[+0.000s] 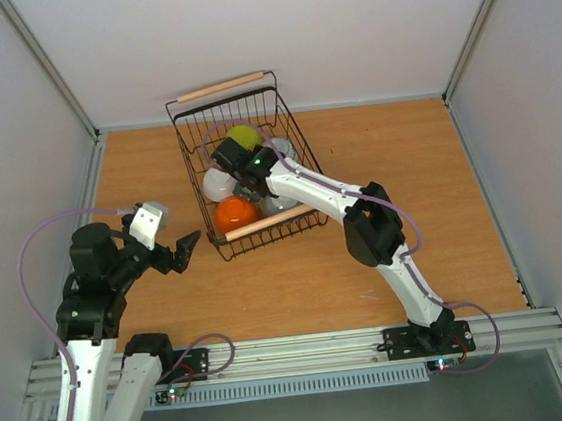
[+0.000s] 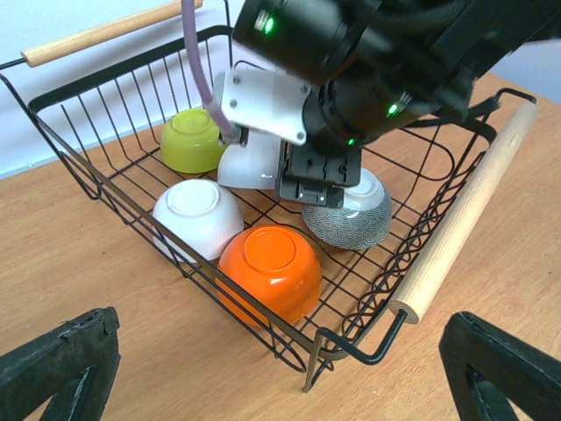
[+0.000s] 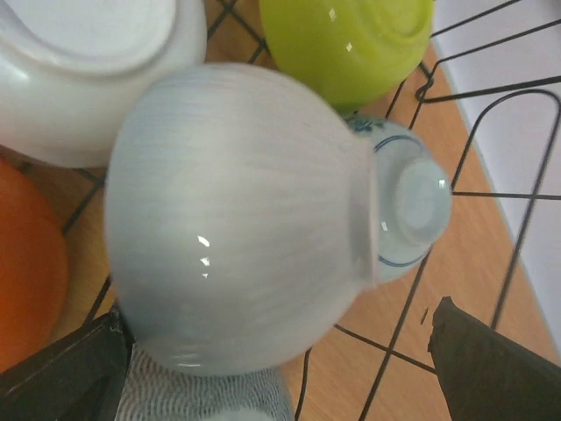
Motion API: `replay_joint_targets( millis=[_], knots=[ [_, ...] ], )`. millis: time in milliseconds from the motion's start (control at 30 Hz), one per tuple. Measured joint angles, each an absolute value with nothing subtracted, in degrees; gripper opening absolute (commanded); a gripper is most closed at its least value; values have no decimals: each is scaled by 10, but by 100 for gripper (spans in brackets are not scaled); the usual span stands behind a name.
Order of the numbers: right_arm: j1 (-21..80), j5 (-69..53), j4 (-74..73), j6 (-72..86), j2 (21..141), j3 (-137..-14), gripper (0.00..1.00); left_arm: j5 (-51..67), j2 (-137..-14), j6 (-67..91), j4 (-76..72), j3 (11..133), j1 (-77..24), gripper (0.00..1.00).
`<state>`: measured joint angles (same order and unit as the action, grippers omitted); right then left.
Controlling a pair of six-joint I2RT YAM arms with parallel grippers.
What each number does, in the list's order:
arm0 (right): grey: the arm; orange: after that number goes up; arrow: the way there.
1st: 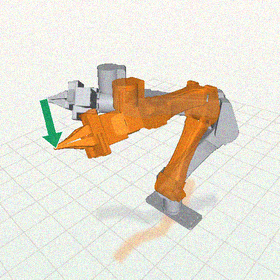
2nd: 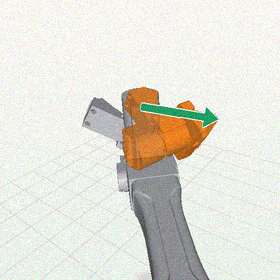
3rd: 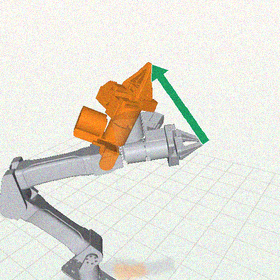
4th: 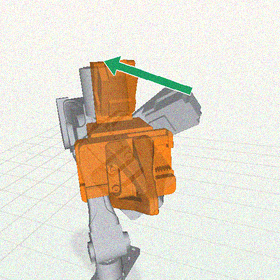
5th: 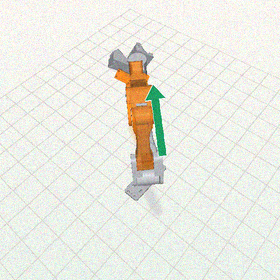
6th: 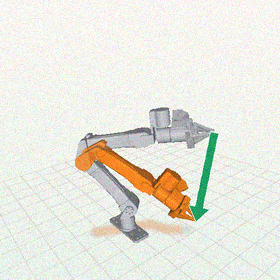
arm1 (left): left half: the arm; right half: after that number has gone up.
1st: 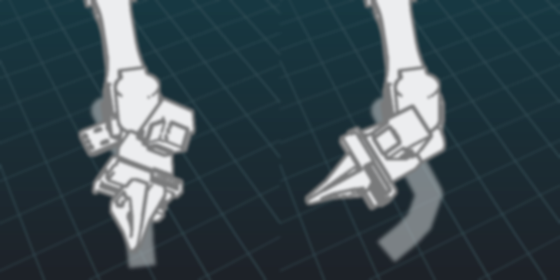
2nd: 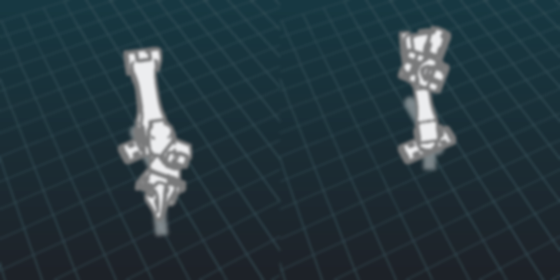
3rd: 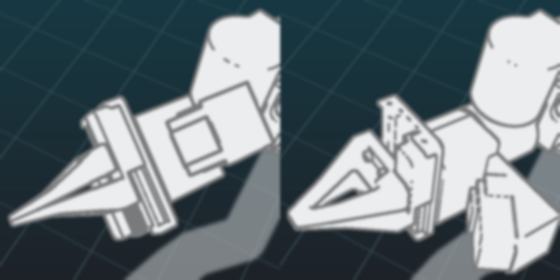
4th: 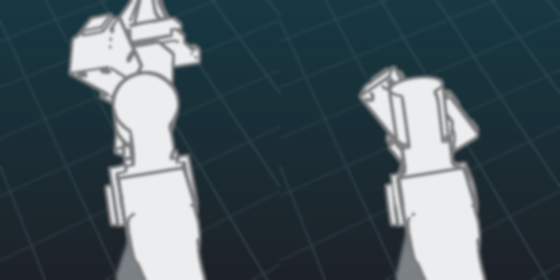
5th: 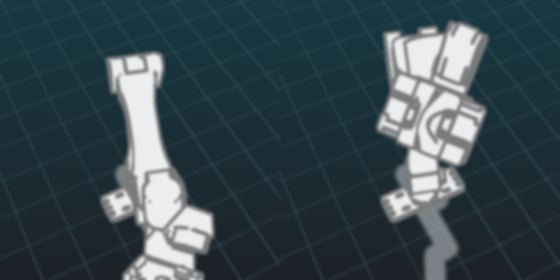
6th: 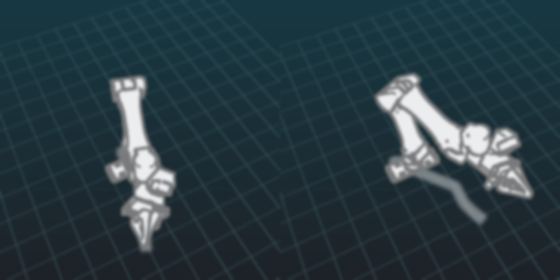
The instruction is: Load the bowls into the dish rack
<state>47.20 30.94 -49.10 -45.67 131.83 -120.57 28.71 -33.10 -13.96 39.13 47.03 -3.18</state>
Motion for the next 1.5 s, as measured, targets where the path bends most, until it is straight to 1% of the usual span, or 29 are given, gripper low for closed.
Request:
replay_joint_targets(
  millis=[33,133,167,233,400,433,600,733,867,1033,1233,1500],
  knots=[
    [472,300,-490,-451,1307,-1204,87,287,-331,-140,392,470,-32,99],
    [472,268,-489,-436,1273,-1198,62,287,-331,-140,392,470,-32,100],
    [472,254,-489,-430,1263,-1199,50,287,-331,-140,392,470,-31,99],
    [472,226,-493,-422,1250,-1207,32,287,-331,-140,392,470,-31,99],
    [472,159,-510,-394,1252,-1244,5,288,-331,-140,391,470,-30,99],
    [472,148,-513,-390,1254,-1250,2,288,-331,-140,392,470,-30,99],
    [472,77,-546,-375,1288,-1295,1,290,-331,-140,391,470,-29,99],
    [472,20,-589,-369,1350,-1379,1,291,-334,-140,392,470,-28,99],
    [472,-10,-620,-365,1403,-1439,1,291,-334,-140,391,470,-26,99],
    [472,-23,-639,-362,1437,-1450,1,291,-335,-140,391,470,-26,99],
    [472,-24,-639,-361,1448,-1457,1,291,-336,-140,391,470,-25,99],
    [472,-14,-631,-362,1490,-1522,1,292,-338,-140,391,470,-22,99]
  ],
)
